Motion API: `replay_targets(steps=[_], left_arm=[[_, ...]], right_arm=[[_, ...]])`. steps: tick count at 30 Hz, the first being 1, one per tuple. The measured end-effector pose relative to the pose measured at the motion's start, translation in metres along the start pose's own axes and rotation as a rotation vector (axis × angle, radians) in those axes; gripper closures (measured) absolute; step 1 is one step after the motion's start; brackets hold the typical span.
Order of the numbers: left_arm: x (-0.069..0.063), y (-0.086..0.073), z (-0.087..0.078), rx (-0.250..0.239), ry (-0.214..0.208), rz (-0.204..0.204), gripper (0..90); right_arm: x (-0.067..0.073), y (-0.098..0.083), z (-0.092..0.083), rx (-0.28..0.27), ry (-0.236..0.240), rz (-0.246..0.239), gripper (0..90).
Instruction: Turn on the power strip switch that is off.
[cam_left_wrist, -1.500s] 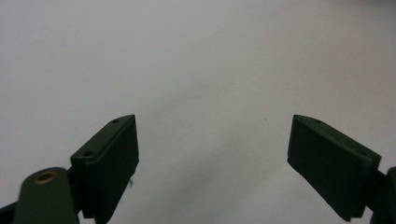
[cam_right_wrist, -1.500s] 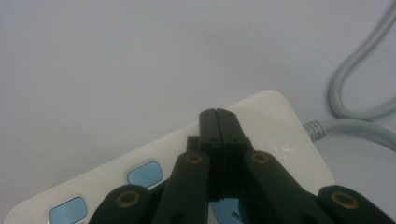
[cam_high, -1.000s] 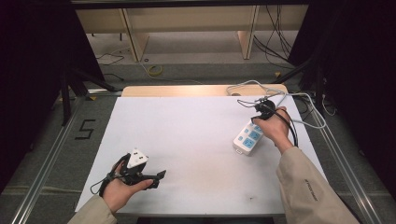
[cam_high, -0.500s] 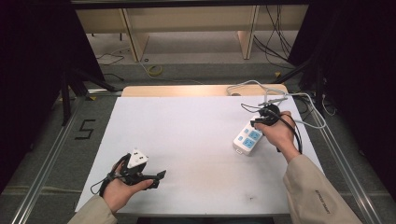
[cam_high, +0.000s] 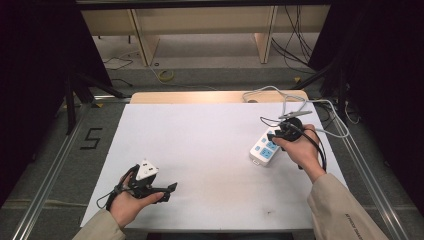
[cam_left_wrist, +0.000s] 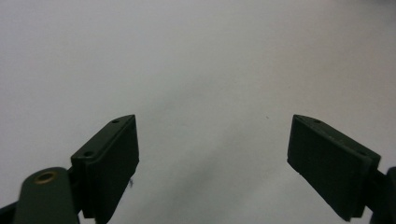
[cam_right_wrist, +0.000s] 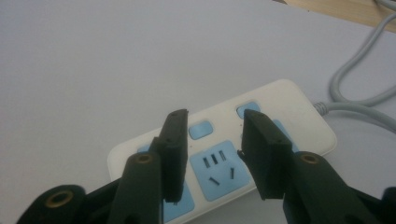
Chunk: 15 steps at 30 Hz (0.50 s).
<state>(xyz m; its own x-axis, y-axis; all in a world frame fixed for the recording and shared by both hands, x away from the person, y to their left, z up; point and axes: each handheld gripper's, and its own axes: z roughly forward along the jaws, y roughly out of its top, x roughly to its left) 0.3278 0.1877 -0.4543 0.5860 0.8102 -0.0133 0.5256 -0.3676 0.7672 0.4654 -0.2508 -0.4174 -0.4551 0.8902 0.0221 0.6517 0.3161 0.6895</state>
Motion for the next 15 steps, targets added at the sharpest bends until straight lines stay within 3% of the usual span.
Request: replay_targets(steps=[15], left_arm=[[0.001, 0.0, 0.0, 0.002, 0.002, 0.0, 16.3]], right_arm=[[0.009, -0.032, -0.023, -0.072, 0.044, -0.02, 46.0]])
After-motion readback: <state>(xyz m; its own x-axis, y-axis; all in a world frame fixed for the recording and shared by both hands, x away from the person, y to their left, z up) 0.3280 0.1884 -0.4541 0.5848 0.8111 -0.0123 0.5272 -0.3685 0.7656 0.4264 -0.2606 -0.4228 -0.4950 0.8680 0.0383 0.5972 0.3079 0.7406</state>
